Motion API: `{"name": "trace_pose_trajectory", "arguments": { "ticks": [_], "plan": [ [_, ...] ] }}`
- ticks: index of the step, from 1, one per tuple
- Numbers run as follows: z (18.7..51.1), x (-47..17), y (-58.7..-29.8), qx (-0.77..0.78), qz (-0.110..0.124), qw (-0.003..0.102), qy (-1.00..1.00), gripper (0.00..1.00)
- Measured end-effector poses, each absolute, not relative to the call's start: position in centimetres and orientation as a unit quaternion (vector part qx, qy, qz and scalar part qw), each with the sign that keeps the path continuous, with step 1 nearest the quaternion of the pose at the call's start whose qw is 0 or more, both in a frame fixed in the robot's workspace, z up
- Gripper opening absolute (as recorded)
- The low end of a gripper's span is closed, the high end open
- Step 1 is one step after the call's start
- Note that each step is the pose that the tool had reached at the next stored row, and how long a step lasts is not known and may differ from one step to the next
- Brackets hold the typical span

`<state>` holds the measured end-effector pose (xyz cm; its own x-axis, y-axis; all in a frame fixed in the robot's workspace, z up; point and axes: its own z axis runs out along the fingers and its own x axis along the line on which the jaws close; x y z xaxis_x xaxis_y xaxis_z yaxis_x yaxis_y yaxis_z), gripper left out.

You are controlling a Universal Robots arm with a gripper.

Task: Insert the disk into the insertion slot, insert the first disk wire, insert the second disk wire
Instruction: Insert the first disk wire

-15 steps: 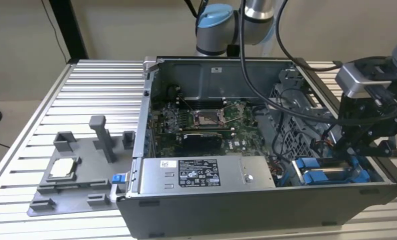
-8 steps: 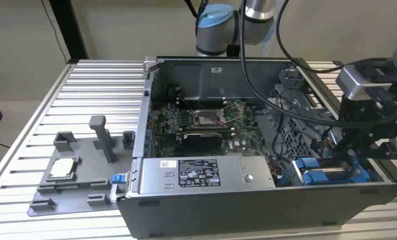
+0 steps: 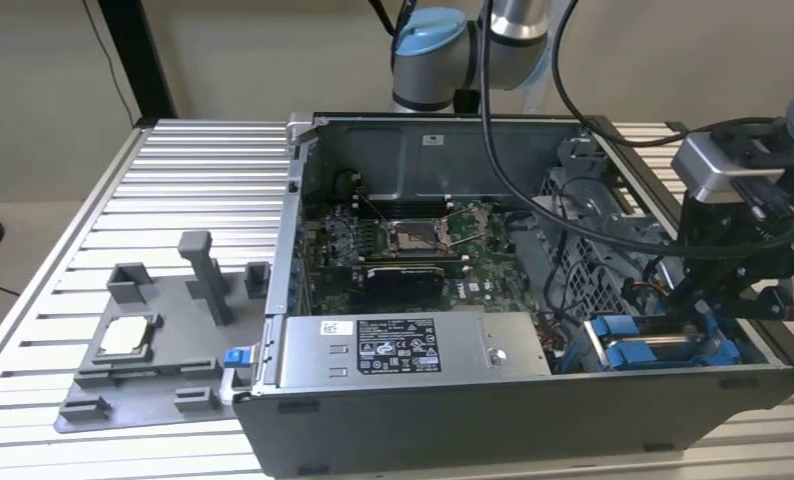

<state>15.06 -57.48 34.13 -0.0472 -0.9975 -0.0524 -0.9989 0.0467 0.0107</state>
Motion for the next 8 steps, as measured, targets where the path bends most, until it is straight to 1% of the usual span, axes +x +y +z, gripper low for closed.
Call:
{"name": "trace_pose_trajectory", "arguments": {
  "ticks": [8],
  "plan": [
    [34.08,15.06,-57.48,-0.694,0.022,0.015,0.719,0.00]
  ]
}}
